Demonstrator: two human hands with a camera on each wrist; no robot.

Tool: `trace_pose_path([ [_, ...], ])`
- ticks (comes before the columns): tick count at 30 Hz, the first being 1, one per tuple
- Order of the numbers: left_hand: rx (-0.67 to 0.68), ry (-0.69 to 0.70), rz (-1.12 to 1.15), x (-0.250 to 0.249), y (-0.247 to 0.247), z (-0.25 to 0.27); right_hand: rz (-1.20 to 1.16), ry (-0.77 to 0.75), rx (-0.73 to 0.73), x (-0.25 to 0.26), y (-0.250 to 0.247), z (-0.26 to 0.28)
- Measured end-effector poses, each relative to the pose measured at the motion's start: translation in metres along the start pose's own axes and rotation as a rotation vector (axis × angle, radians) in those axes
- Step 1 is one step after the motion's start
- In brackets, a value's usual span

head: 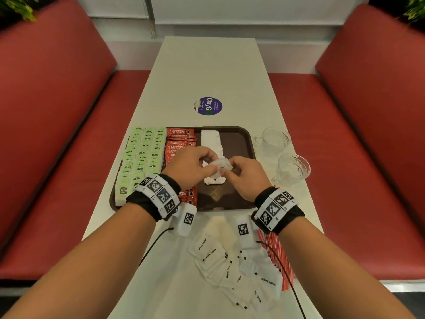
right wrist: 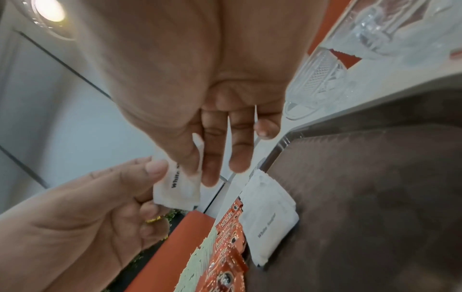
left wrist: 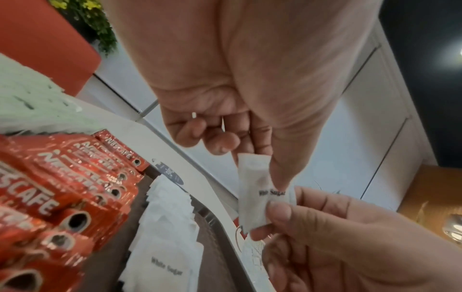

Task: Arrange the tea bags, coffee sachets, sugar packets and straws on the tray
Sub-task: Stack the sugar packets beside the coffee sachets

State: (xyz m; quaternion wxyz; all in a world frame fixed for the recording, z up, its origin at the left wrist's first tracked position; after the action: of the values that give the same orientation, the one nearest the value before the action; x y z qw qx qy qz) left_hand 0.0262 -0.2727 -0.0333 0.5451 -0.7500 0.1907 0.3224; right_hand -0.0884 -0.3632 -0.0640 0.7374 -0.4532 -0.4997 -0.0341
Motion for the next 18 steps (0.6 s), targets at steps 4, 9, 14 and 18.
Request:
trace_pose_path([
  [4, 0.033, -0.075, -0.073, 0.02, 0.008, 0.0, 0.116, 0.105, 0.081, -0.02, 0.01, -0.012],
  [9, 0.258, -0.191, -0.241, 0.048, 0.031, 0.002, 0.509, 0.223, 0.195, -0.05, 0.027, -0.024],
  [14, 0.346, -0.272, -0.321, 0.058, 0.05, -0.005, 0.545, 0.278, 0.303, -0.059, 0.046, -0.031],
  [18, 0.264, -0.331, -0.389, 0.064, 0.039, -0.013, 0.511, 0.28, 0.332, -0.059, 0.056, -0.037],
])
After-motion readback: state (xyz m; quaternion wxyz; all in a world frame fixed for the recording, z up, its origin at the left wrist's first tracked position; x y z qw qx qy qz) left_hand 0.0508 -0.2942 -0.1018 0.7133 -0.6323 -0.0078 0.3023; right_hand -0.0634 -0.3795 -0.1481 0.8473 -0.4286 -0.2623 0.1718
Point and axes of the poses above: each hand's wrist, its own z-axis away from the middle knuckle, its own y-axis out of the palm, x = y × z, the point moved 10 cm from there along -z, towards the middle knuckle, and after that the axes turned 11 degrees about y, right-handed, at the moved point
